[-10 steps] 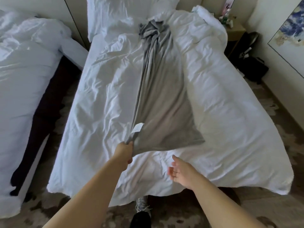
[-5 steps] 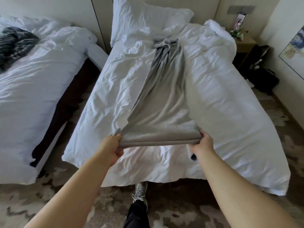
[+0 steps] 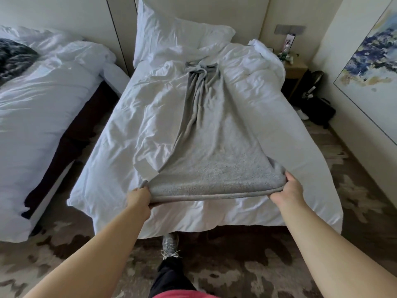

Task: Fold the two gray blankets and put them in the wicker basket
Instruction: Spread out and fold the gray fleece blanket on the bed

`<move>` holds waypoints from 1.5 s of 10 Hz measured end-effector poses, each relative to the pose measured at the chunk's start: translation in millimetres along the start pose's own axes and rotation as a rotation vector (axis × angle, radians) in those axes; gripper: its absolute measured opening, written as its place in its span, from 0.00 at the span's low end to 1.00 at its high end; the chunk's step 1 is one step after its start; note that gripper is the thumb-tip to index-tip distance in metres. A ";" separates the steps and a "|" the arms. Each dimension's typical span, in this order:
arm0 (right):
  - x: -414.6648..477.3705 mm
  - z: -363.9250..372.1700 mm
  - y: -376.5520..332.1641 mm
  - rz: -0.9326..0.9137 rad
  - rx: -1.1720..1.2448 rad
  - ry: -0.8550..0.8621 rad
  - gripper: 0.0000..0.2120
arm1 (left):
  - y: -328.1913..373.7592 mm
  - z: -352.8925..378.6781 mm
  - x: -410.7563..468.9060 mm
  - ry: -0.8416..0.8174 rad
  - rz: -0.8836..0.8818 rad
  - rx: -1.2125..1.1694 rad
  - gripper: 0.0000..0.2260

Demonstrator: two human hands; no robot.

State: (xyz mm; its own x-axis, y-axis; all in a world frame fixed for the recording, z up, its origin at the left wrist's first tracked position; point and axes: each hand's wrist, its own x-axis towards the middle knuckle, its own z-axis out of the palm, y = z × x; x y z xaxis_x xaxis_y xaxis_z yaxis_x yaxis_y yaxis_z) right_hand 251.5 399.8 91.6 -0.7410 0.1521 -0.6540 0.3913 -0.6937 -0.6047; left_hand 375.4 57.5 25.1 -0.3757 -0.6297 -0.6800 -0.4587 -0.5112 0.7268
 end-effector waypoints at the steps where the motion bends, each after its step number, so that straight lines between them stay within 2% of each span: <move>1: 2.8 -39.0 11.6 0.011 -0.108 0.143 0.06 | -27.9 -10.8 4.2 0.045 0.034 0.163 0.15; 2: 4.8 -90.3 33.2 0.118 -0.168 0.186 0.16 | -53.6 -27.6 3.8 0.091 0.067 0.426 0.17; 3: 5.9 -133.5 57.9 0.220 -0.230 0.256 0.19 | -81.4 -47.3 7.2 0.136 0.053 0.491 0.16; 4: 7.2 -163.5 86.2 0.281 -0.287 0.327 0.19 | -107.0 -65.0 10.4 0.149 -0.036 0.547 0.15; 5: 11.5 -182.6 112.6 0.323 -0.318 0.345 0.13 | -125.9 -70.4 24.4 0.075 -0.111 0.607 0.16; 6: 16.2 -196.8 132.7 0.447 -0.425 0.371 0.06 | -131.1 -75.9 31.6 -0.019 -0.219 0.899 0.16; 7: 22.6 -196.2 145.2 0.588 -0.540 0.396 0.10 | -127.8 -69.9 38.5 -0.084 -0.273 1.063 0.14; 8: 37.5 -165.9 153.0 0.636 -0.582 0.383 0.09 | -105.3 -52.8 55.1 -0.212 -0.170 1.454 0.10; 9: 57.2 -112.7 161.1 0.612 -0.645 0.351 0.08 | -82.1 -33.4 92.0 -0.152 -0.243 0.974 0.13; 10: 80.4 -51.9 172.1 0.588 -0.706 0.308 0.07 | -51.3 -6.5 132.2 -0.159 -0.187 0.899 0.16; 12: 124.6 56.3 193.6 0.528 -0.780 0.258 0.05 | 2.7 52.7 194.1 -0.217 -0.120 0.836 0.13; 14: 175.4 174.6 212.6 0.338 -1.027 0.003 0.06 | 41.8 120.2 254.3 -0.257 -0.003 0.661 0.11; 15: 201.8 232.7 221.0 0.251 -1.019 -0.140 0.08 | 53.0 147.4 282.8 -0.253 0.006 0.590 0.11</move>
State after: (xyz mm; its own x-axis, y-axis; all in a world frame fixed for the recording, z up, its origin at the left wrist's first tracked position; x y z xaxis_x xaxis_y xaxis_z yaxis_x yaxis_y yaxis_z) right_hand 61.4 113.4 -68.2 -0.6067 -0.0412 -0.7939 0.7664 0.2347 -0.5979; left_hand 126.1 -61.4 -143.0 -0.5254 -0.4371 -0.7300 -0.7946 -0.0546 0.6046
